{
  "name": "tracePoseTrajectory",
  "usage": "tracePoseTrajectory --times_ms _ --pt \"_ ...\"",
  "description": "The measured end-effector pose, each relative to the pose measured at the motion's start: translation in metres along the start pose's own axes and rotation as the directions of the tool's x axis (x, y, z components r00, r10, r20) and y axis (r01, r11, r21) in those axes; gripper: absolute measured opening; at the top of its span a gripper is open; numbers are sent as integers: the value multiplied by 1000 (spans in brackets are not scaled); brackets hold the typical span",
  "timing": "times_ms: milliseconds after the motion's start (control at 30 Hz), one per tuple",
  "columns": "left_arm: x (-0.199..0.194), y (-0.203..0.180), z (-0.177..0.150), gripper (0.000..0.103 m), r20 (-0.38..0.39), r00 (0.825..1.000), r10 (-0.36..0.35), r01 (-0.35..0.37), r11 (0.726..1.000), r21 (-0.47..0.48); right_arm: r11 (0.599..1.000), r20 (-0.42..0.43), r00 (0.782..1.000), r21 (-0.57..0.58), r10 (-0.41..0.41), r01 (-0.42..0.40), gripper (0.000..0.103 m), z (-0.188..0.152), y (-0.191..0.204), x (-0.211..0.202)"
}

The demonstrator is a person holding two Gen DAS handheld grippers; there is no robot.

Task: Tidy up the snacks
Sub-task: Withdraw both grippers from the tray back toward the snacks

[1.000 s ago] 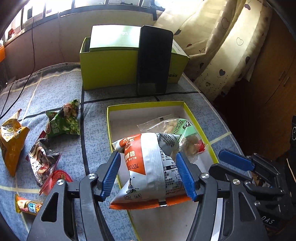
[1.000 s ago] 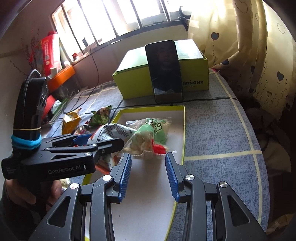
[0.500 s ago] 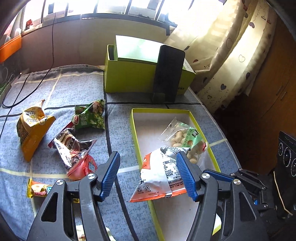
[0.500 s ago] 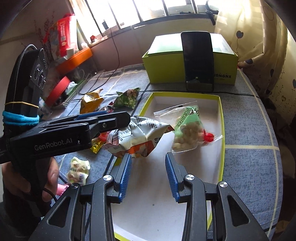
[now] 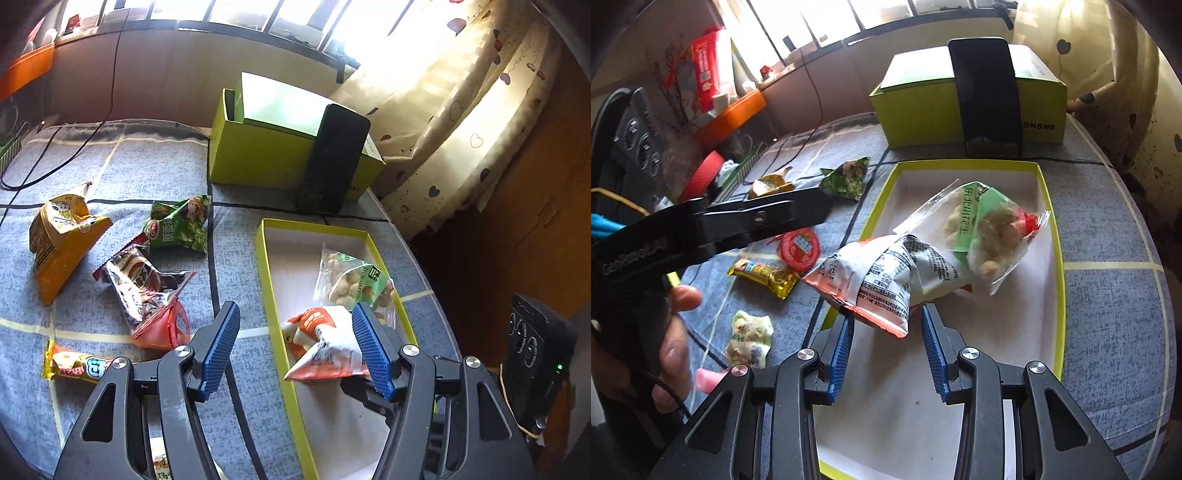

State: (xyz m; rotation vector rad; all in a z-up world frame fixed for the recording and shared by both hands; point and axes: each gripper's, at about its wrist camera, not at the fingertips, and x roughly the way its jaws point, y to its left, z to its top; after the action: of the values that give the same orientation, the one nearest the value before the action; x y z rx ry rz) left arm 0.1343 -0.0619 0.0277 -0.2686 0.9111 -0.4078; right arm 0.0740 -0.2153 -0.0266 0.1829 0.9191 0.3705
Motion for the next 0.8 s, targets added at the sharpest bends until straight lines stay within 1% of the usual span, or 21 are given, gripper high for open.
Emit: tracePoseTrajectory --times_ms 67,133,300,400,500,600,667,800 --pt "-5 5 0 64 10 1000 5 -5 1000 -11 999 -4 1000 30 -30 30 35 5 -9 9" --pt "-10 8 -2 64 18 1000 13 -13 1000 -12 997 10 998 48 -68 68 34 12 -16 14" --pt "-15 13 -9 64 21 999 33 -33 999 -14 994 33 995 62 -94 92 34 33 -28 26" --pt "-18 15 -15 64 23 999 43 -42 999 -13 993 31 997 93 -75 71 34 40 -32 27" --pt "-22 21 -19 64 26 998 54 -53 998 -22 997 52 999 72 3 -7 34 38 -23 18" --pt "-25 28 -23 64 28 998 58 -57 998 -39 998 30 999 45 40 -41 34 30 -15 15" --pt "-26 30 -27 64 25 998 62 -61 997 -45 999 10 1000 33 24 -24 34 23 -14 14" --pt "-28 31 -35 64 19 997 81 -80 996 -30 1000 -75 997 0 -14 14 34 4 -16 21"
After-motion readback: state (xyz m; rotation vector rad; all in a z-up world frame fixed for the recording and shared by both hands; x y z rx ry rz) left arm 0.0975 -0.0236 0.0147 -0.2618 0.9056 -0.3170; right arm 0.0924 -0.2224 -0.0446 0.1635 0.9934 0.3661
